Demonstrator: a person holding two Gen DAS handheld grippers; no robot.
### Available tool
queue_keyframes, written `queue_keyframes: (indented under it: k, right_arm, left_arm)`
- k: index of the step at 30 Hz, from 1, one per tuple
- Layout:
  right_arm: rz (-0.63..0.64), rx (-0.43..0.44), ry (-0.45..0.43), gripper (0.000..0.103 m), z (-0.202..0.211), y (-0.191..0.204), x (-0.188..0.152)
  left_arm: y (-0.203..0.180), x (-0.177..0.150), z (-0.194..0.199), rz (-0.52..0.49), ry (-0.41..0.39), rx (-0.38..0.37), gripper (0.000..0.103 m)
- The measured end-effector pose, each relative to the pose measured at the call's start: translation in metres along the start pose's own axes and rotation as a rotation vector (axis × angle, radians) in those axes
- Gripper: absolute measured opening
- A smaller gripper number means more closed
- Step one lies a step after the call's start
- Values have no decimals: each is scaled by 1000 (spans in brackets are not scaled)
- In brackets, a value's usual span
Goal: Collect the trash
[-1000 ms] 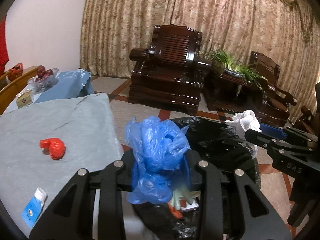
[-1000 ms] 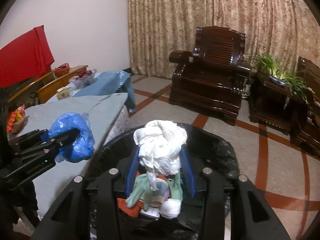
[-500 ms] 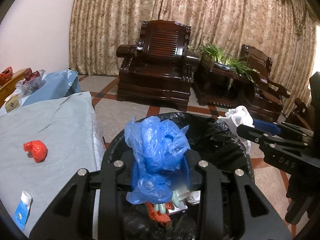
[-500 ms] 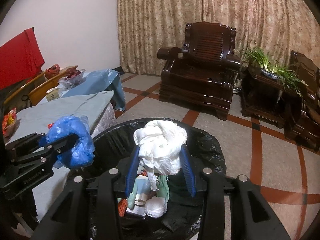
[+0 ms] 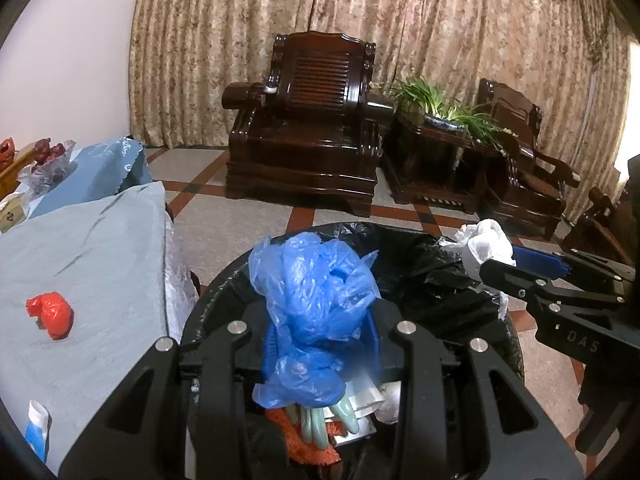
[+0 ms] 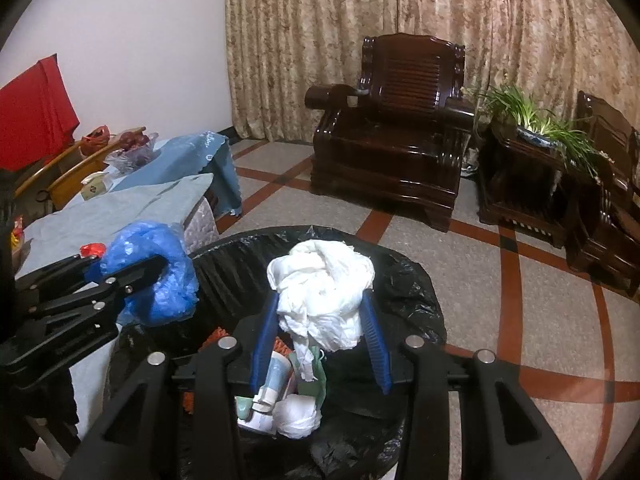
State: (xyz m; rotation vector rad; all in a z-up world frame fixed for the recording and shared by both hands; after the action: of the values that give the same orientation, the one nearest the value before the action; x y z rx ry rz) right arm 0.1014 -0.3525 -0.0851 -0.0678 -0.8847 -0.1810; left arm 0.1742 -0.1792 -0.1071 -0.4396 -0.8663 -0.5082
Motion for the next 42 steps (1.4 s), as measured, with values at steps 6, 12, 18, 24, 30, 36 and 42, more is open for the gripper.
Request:
queue_keyframes:
  k: [6,12,18,24,30,36,42]
  right_arm:
    - [8,-23,11,58,-9,-4,-2]
    - [-6,-33,1,91,-4,-9,-7]
    - [-18,-5,-19,97,4,-4,-8]
    - [-9,39,-30,97,10,18,-6]
    - [29,104,-44,97,16,58,-4]
    - [75,176,-61,97,20,103,-1]
    - [124,248,-73,97,24,150,1]
  left_arm:
    - [1,3,-5,9,-3,-51,64]
    - [13,2,9,28,-25,-35,86]
    - [31,0,36,17,-44,35,93]
    - [57,-5,71,51,-69,101,94]
    - [91,-15,107,90,-89,180,94]
    - [129,-28,140,131,-102,263,94]
    - [162,-45,162,151,-90,328,94]
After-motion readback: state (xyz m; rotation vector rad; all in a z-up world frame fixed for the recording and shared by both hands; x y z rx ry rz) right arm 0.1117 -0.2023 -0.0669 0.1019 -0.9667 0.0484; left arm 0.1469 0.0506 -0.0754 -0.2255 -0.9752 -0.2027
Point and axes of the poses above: each gripper's, at about its wrist camera, not at the fingertips, and z roughly against the way its jaws point, y to its left, x to its top, the point moved 1 cm from there along -z, roughly the way its jaws point, and after that the axes turned 5 degrees about -x, right-handed, at the moved point
